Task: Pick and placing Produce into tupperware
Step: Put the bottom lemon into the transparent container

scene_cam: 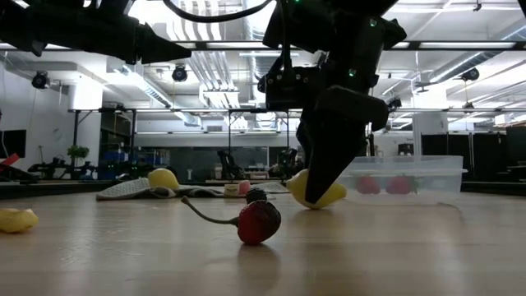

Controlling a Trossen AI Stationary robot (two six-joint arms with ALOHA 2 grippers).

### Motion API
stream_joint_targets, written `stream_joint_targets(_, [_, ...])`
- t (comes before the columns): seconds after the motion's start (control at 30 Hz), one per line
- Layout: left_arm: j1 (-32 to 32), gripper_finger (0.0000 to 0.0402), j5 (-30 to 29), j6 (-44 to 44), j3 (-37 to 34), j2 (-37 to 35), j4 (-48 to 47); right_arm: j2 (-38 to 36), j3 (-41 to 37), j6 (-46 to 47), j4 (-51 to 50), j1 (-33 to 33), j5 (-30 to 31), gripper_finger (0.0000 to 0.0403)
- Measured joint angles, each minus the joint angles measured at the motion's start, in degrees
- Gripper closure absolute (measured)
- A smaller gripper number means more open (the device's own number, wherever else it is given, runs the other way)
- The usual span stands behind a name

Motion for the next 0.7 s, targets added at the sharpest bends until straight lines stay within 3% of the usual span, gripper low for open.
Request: stream_joint_targets(0.7, [0.00,0.0265,0.00,0.00,-0.02,0.00,0.00,0.02,0.89,1.68,0.01,0.77,-1.02,0.0209])
